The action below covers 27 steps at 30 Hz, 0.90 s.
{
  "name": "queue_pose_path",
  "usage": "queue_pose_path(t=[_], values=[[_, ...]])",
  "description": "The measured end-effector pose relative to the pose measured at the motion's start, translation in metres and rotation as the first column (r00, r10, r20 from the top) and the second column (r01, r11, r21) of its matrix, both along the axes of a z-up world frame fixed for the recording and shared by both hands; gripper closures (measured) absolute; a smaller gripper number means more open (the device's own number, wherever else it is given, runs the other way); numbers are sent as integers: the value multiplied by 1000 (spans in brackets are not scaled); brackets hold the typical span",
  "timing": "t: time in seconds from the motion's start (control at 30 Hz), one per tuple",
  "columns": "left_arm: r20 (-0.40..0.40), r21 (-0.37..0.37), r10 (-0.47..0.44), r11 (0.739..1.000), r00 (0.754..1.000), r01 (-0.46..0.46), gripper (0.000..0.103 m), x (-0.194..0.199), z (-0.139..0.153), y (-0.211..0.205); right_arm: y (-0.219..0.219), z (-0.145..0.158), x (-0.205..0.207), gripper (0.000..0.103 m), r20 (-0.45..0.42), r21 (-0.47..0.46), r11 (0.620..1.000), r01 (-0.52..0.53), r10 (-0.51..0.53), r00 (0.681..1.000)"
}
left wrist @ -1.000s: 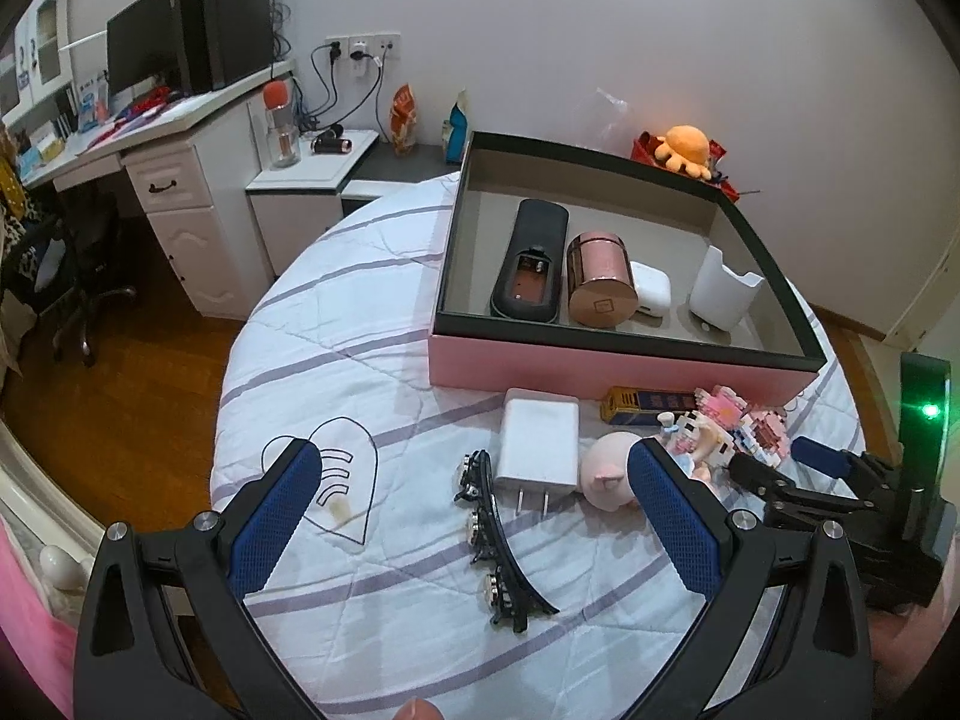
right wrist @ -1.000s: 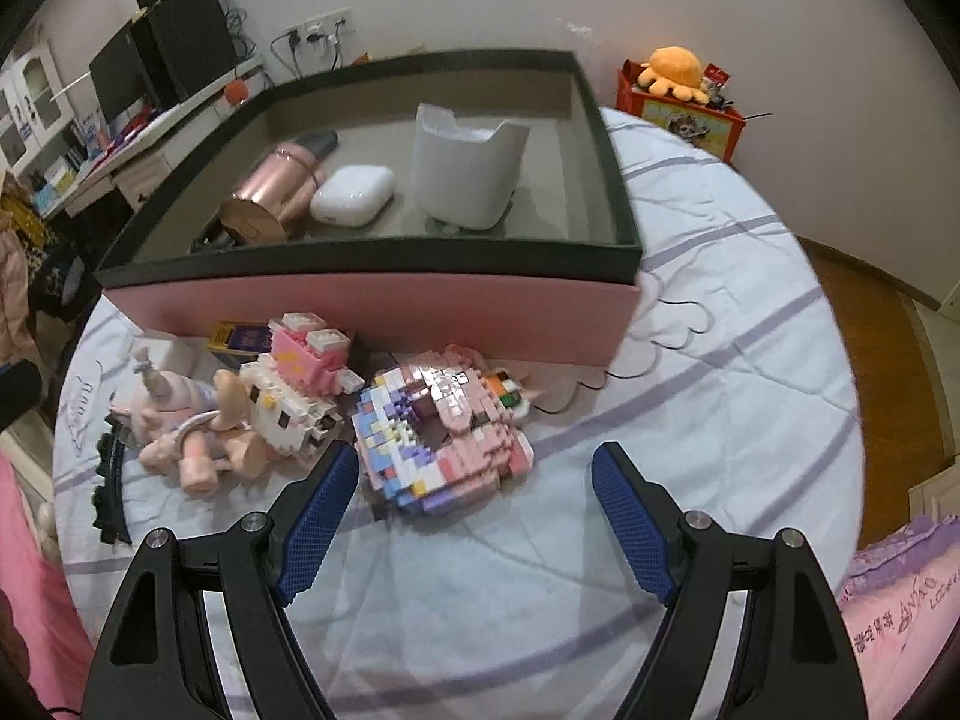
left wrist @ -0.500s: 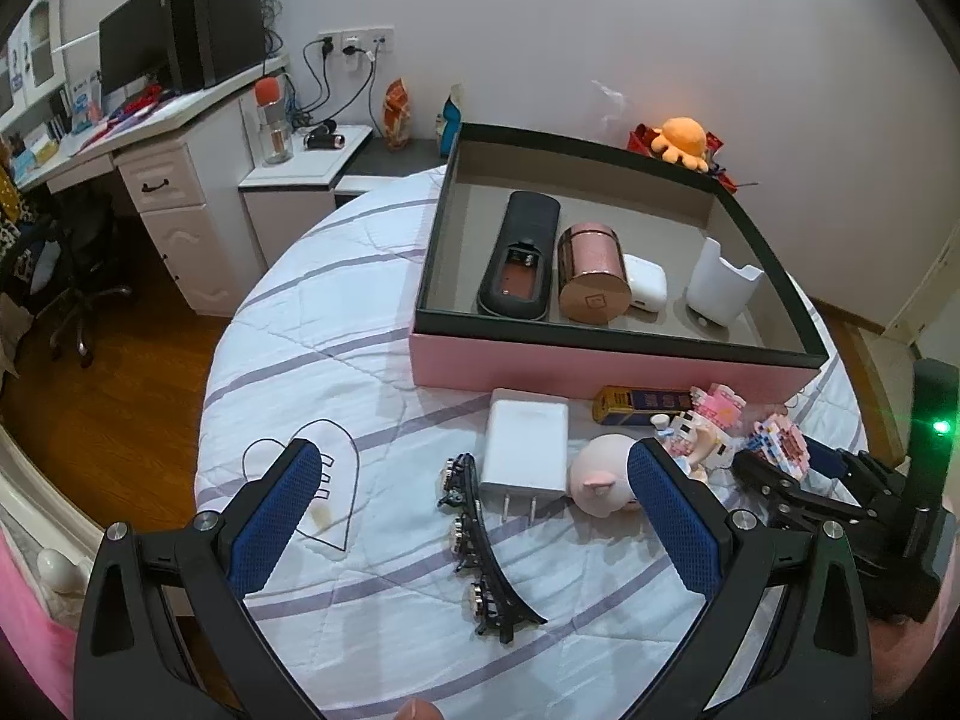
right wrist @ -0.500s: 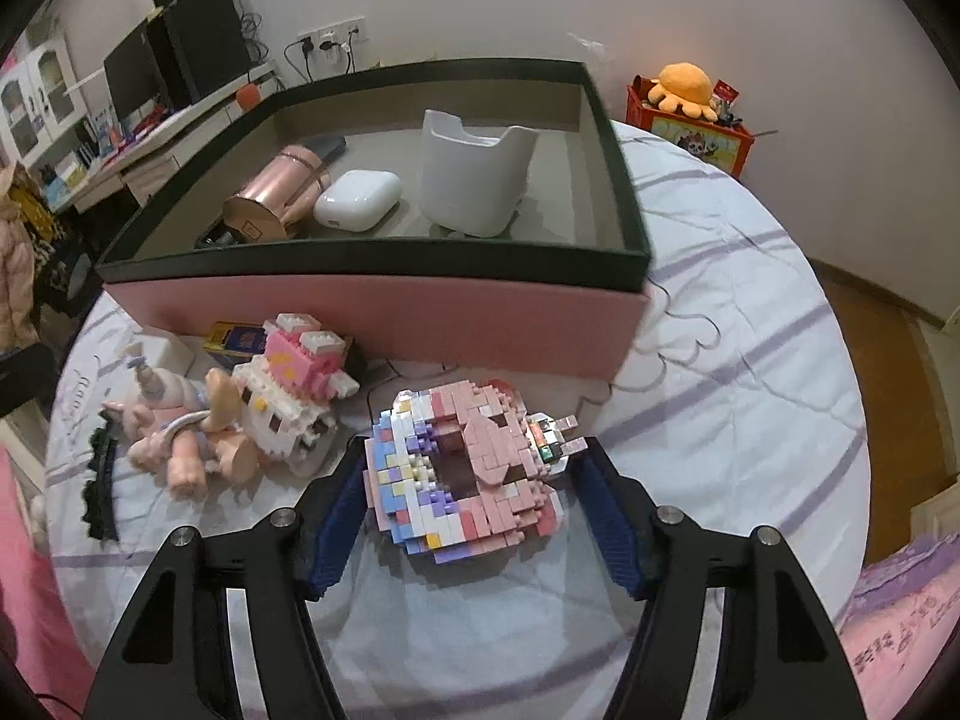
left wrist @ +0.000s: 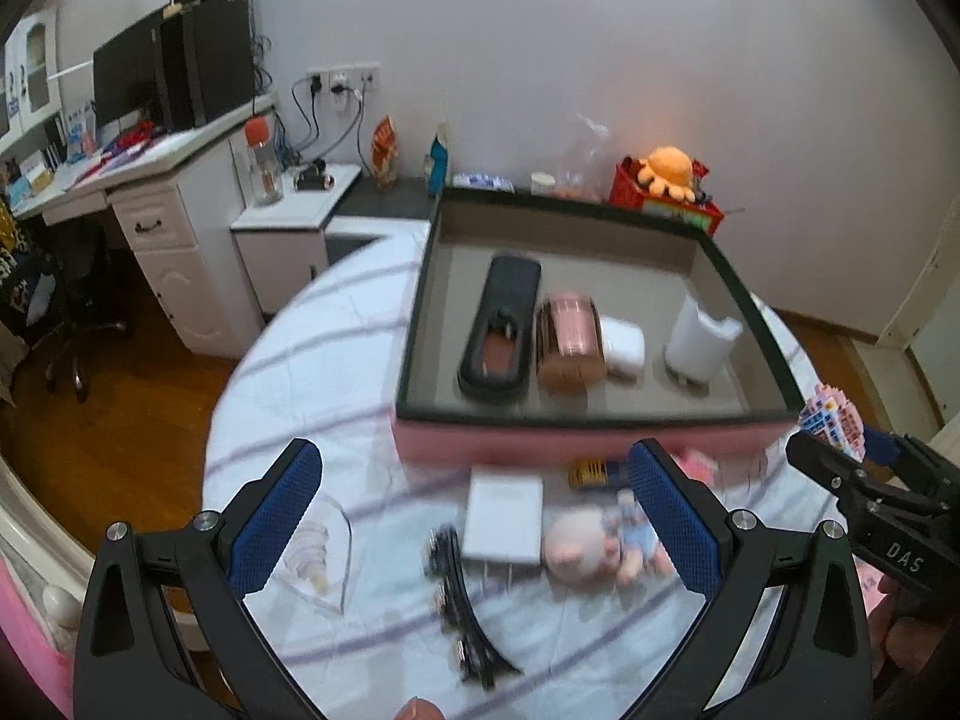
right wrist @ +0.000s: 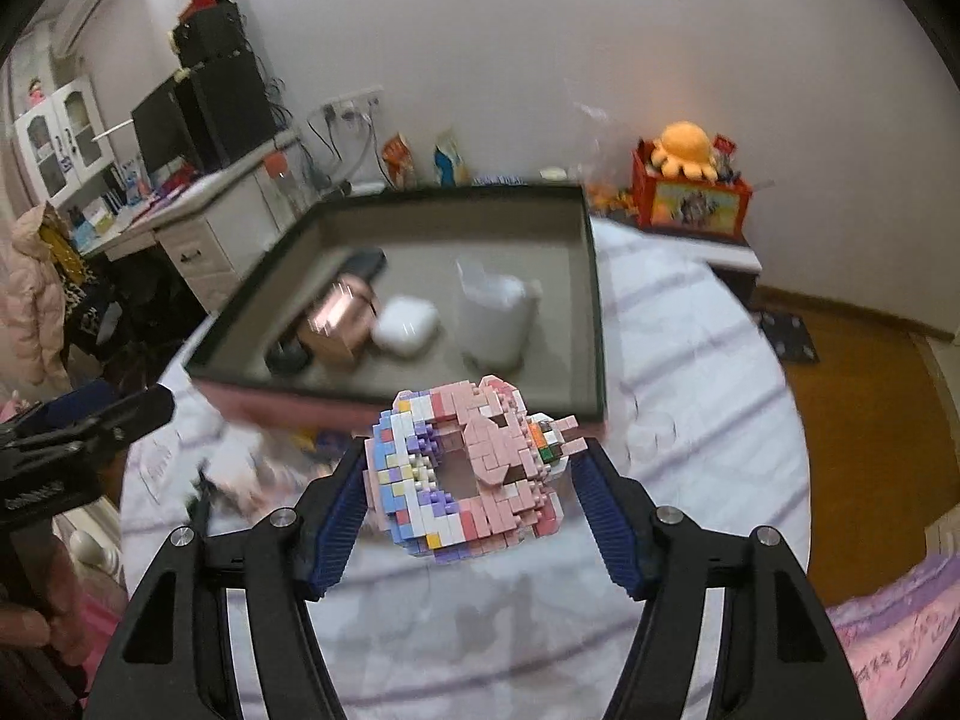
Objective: Organize rigid objects
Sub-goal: 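Carry the pink pixel-block toy into the pink box and release it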
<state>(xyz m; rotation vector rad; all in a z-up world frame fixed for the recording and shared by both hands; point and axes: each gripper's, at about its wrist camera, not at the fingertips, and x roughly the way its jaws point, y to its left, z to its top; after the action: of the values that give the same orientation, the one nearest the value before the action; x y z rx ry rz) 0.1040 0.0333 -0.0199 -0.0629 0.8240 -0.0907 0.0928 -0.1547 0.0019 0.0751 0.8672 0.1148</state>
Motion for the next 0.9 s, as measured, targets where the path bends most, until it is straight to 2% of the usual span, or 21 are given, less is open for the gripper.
queue_pose_path(t=[0.17,0.4,0.7,0.8,0.9], values=[[30,5,28,1000,999,-29,0,21,7,8,12,10,35,35,31,-14,1000,-11,11,999],[4,-2,51,999,999,-51,0,37,-5,18,28,-23,79,35,-34,4,1000,3,-3,999],[-35,2,45,999,998,-45,0,42,-21,16,33,-49,88,34,-93,-23,1000,11,-13,996],[-40,5,42,999,998,-42,0,41,-23,15,32,-47,87,23,-81,-29,999,18,-20,997],[-41,6,41,999,998,-41,0,38,-23,14,31,-45,85,23,-73,-26,999,23,-24,997]])
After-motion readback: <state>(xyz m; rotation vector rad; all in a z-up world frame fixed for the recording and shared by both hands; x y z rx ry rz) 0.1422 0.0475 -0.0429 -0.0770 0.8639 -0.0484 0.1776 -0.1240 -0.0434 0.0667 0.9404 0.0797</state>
